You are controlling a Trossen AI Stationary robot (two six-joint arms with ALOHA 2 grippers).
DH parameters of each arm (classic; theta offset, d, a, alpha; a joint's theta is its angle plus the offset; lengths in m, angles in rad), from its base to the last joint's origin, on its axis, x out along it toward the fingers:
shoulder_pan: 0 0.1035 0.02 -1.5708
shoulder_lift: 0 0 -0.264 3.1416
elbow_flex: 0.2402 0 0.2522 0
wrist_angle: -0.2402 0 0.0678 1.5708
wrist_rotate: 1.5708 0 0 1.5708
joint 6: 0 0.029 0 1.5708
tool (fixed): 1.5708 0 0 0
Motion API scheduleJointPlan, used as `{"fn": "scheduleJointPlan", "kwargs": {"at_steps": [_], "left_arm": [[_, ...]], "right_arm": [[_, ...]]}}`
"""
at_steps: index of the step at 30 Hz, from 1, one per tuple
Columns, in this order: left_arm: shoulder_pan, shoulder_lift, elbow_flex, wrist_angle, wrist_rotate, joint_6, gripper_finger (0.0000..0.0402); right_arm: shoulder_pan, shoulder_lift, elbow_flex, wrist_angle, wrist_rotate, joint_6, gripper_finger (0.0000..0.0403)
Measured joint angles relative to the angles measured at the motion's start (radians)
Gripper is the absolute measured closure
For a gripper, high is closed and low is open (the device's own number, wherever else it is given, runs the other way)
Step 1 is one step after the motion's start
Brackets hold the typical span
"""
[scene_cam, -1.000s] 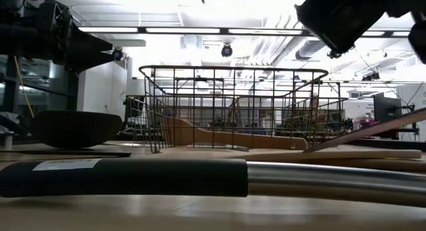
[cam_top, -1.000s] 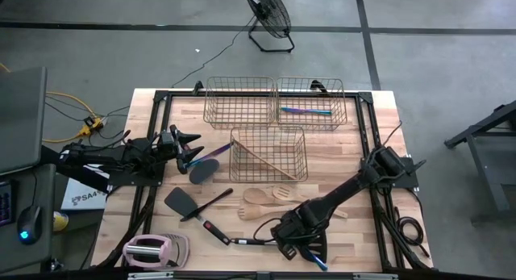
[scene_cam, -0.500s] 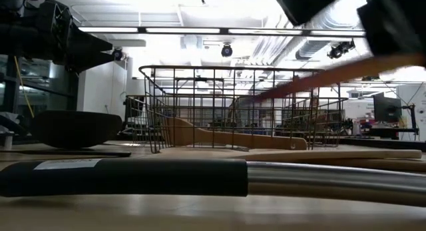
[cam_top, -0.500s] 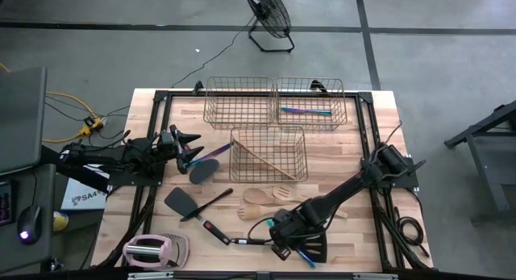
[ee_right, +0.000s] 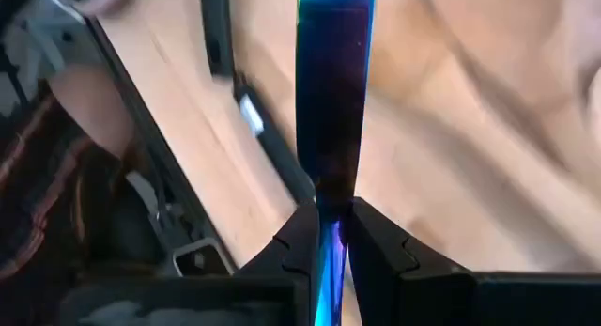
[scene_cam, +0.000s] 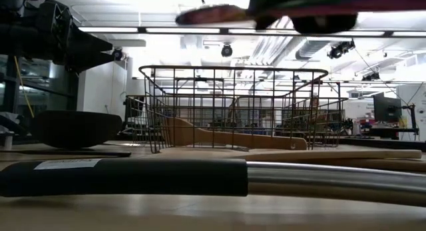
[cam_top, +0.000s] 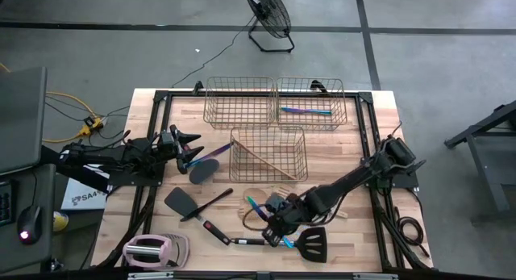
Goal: Pick & Place Kitchen Items
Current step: Put the blue table knife into the top right wire basket
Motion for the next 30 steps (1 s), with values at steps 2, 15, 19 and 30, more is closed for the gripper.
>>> {"fn": "scheduleJointPlan", "kwargs": {"at_steps": [2, 15, 19, 30], "left_arm": [[0.000, 0.000, 0.000, 0.000, 0.000, 0.000, 0.0171], [0.000, 0.000, 0.000, 0.000, 0.000, 0.000, 0.0171], [0.000, 0.000, 0.000, 0.000, 0.000, 0.000, 0.0171], [0.000, 0.000, 0.000, 0.000, 0.000, 0.000, 0.0171]], "right_arm": [[-0.018, -0.024, 0.000, 0.000, 0.020, -0.039, 0.0372], [-0.198, -0.252, 0.000, -0.182, 0.220, -0.310, 0.0372], [-0.286, -0.316, 0.000, -0.270, 0.278, -0.393, 0.0372], [-0.598, -0.375, 0.000, -0.411, 0.393, -0.738, 0.0372]]}}
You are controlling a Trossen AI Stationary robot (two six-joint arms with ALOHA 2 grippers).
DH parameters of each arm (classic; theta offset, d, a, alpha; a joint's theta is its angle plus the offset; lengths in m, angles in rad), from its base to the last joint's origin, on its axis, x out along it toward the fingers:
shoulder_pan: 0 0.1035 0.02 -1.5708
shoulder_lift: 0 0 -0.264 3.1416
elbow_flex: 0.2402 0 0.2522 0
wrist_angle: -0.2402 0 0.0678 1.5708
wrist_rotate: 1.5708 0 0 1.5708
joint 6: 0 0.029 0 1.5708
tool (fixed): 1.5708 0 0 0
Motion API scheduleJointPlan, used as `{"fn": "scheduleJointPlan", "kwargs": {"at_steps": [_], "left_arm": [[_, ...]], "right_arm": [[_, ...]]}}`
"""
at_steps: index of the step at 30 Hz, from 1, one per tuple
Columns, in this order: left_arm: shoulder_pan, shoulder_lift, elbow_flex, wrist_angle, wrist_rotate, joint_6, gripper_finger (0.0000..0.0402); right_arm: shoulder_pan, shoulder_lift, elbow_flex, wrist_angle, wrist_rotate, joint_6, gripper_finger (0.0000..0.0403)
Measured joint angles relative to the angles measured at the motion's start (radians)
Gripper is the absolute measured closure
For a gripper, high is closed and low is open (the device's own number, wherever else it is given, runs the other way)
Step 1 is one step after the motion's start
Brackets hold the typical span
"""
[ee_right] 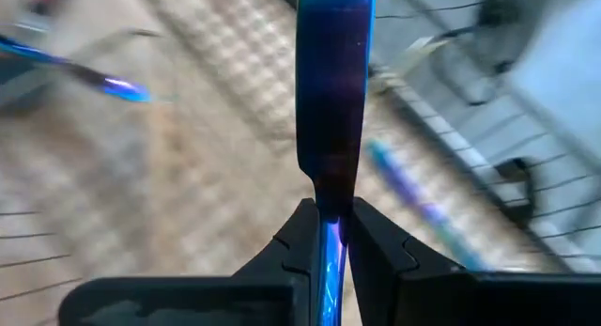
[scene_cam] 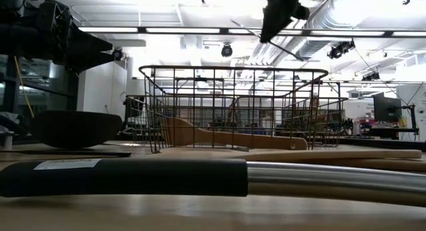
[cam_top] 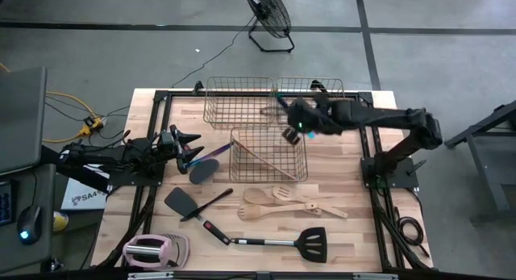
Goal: Pick & Place Kitchen Items
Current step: Put the blue table knife into the top right wire basket
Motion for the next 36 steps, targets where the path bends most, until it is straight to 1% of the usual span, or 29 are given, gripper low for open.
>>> {"fn": "scheduleJointPlan", "kwargs": {"at_steps": [5, 9, 15, 20, 24, 30, 34, 36], "left_arm": [[0.000, 0.000, 0.000, 0.000, 0.000, 0.000, 0.0171], [0.000, 0.000, 0.000, 0.000, 0.000, 0.000, 0.0171], [0.000, 0.000, 0.000, 0.000, 0.000, 0.000, 0.0171], [0.000, 0.000, 0.000, 0.000, 0.000, 0.000, 0.0171], [0.000, 0.000, 0.000, 0.000, 0.000, 0.000, 0.0171], [0.000, 0.000, 0.000, 0.000, 0.000, 0.000, 0.0171], [0.000, 0.000, 0.000, 0.000, 0.000, 0.000, 0.0171], [0.000, 0.000, 0.000, 0.000, 0.000, 0.000, 0.0171]], "right_arm": [[-0.159, 0.009, 0.000, -0.008, 0.049, -0.229, 0.0372], [-0.287, 0.009, 0.000, -0.007, 0.044, -0.353, 0.0372], [-0.444, 0.016, -0.006, 0.007, -0.050, -0.459, 0.0372], [-0.514, 0.020, -0.071, 0.046, -0.123, -0.537, 0.0372], [-0.565, 0.020, -0.128, 0.074, -0.171, -0.544, 0.0372], [-0.630, 0.020, -0.224, 0.193, -0.245, -0.582, 0.0372], [-0.662, 0.020, -0.298, 0.293, -0.340, -0.629, 0.0372], [-0.674, 0.020, -0.333, 0.337, -0.374, -0.684, 0.0371]]}}
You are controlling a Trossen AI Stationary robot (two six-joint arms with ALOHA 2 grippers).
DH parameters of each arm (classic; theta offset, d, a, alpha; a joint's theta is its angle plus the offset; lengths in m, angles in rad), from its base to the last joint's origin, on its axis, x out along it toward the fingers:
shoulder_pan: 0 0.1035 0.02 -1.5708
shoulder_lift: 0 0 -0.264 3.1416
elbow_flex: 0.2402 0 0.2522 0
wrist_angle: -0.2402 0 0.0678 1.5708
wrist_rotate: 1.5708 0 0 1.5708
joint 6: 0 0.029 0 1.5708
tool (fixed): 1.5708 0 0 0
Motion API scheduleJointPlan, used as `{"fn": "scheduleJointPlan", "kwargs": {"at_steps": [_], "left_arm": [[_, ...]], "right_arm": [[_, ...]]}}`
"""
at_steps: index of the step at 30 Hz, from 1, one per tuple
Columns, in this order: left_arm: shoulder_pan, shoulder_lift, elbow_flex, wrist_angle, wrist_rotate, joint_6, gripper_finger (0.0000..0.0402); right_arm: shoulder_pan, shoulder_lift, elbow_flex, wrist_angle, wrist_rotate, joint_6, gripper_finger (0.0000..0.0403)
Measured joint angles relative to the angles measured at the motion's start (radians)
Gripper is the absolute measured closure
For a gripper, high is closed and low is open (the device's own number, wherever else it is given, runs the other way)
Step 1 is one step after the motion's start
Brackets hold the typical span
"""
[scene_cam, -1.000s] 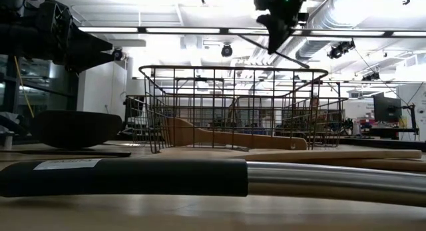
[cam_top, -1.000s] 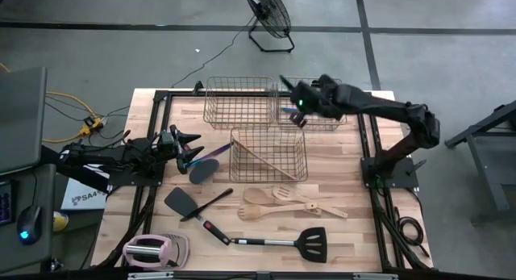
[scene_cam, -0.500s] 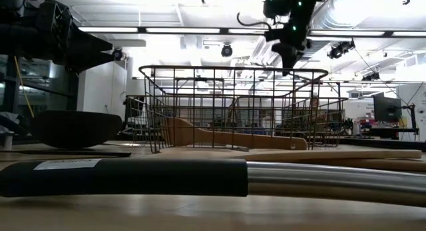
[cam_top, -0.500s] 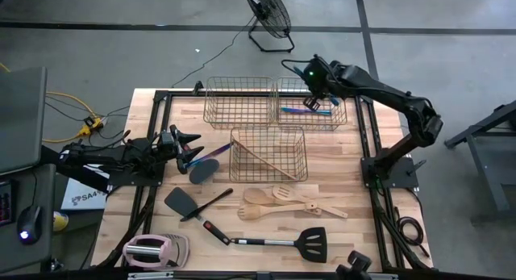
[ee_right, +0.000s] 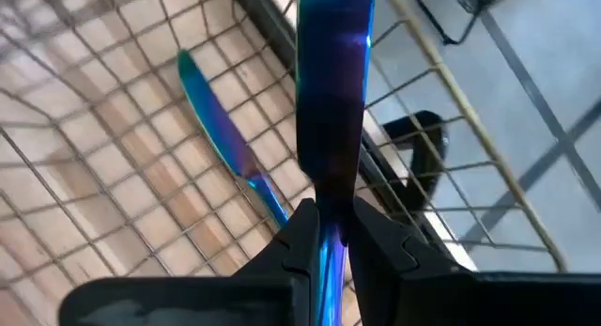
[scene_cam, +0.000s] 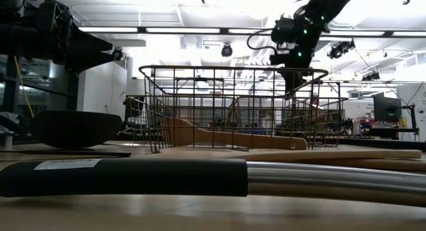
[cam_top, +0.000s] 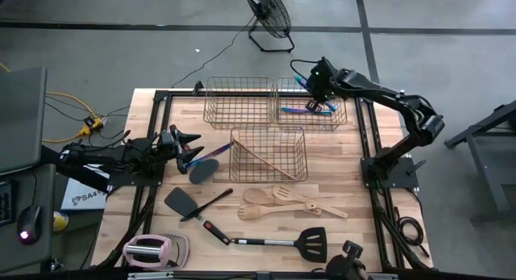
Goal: Pick & Place Kitchen Items
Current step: Put the blue table knife into the top right wire basket
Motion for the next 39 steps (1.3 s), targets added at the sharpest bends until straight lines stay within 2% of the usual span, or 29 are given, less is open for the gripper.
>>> {"fn": "scheduleJointPlan", "kwargs": {"at_steps": [4, 10, 24, 30, 39], "left_arm": [[0.000, 0.000, 0.000, 0.000, 0.000, 0.000, 0.0171], [0.000, 0.000, 0.000, 0.000, 0.000, 0.000, 0.0171], [0.000, 0.000, 0.000, 0.000, 0.000, 0.000, 0.0171], [0.000, 0.000, 0.000, 0.000, 0.000, 0.000, 0.0171], [0.000, 0.000, 0.000, 0.000, 0.000, 0.000, 0.0171]], "right_arm": [[-0.020, 0.000, -0.055, 0.071, -0.055, -0.104, 0.0370], [-0.062, 0.025, -0.098, 0.159, -0.104, -0.114, 0.0371], [-0.072, 0.193, -0.099, 0.161, -0.138, -0.110, 0.0370], [-0.072, 0.221, -0.099, 0.165, -0.183, -0.086, 0.0370], [-0.072, 0.222, -0.099, 0.157, -0.189, -0.050, 0.0361]]}}
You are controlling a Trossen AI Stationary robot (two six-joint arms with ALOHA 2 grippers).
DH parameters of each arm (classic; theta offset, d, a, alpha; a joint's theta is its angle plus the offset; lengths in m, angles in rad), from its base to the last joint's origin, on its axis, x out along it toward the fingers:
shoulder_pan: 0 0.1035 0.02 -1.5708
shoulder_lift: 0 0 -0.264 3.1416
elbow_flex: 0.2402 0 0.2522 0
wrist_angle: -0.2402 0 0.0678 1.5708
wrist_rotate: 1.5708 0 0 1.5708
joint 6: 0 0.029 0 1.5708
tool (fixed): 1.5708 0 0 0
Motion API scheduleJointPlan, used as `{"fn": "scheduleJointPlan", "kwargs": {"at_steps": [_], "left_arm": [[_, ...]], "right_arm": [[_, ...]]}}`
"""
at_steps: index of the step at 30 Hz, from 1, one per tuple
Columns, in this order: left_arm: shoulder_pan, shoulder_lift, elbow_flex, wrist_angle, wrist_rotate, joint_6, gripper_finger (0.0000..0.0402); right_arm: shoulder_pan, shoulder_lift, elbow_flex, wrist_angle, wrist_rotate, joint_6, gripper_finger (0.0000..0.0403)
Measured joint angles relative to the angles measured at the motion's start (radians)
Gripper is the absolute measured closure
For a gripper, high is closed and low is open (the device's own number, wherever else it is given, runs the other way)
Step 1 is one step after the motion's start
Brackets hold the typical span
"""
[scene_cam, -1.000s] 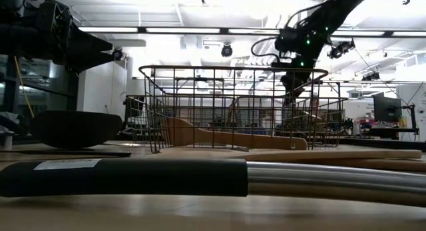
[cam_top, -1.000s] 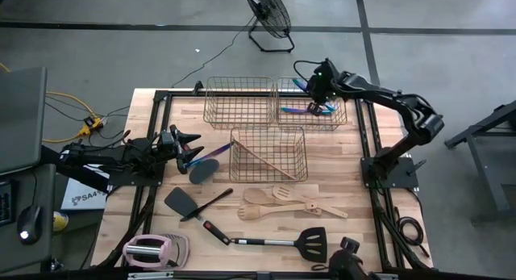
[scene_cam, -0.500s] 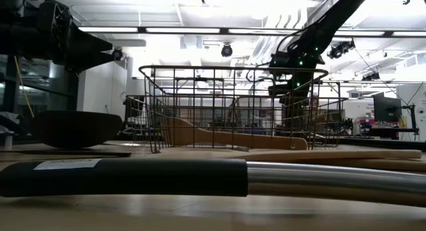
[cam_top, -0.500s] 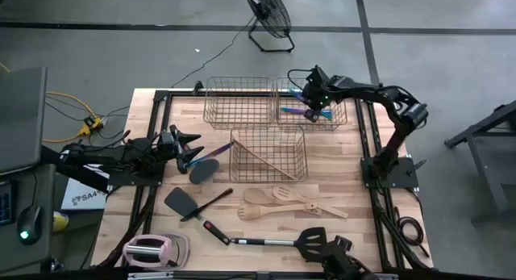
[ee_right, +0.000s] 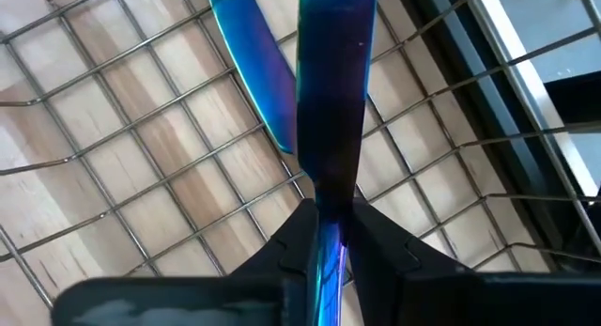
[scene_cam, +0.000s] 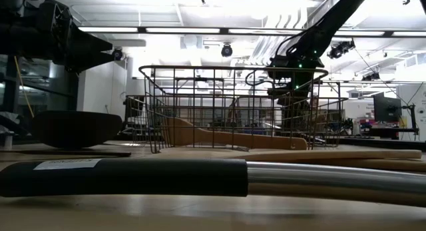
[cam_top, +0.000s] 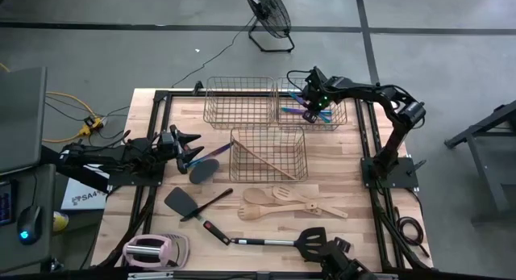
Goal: Pick & Place Kitchen Items
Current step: Put the blue table knife into the top right wire basket
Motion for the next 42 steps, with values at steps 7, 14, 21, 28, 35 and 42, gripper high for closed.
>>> {"fn": "scheduleJointPlan", "kwargs": {"at_steps": [7, 14, 21, 28, 35, 42], "left_arm": [[0.000, 0.000, 0.000, 0.000, 0.000, 0.000, 0.0171], [0.000, 0.000, 0.000, 0.000, 0.000, 0.000, 0.0171], [0.000, 0.000, 0.000, 0.000, 0.000, 0.000, 0.0171], [0.000, 0.000, 0.000, 0.000, 0.000, 0.000, 0.0171], [0.000, 0.000, 0.000, 0.000, 0.000, 0.000, 0.0171], [0.000, 0.000, 0.000, 0.000, 0.000, 0.000, 0.0171]], "right_arm": [[0.000, 0.000, 0.000, -0.006, 0.002, 0.042, 0.0349], [0.000, 0.000, 0.000, -0.023, 0.003, 0.092, 0.0337], [0.000, -0.012, 0.000, -0.048, 0.012, 0.117, 0.0328], [0.001, -0.079, 0.001, -0.045, 0.019, 0.148, 0.0325], [0.001, -0.163, 0.001, -0.014, 0.016, 0.223, 0.0324], [0.003, -0.254, 0.001, -0.005, -0.030, 0.306, 0.0325]]}}
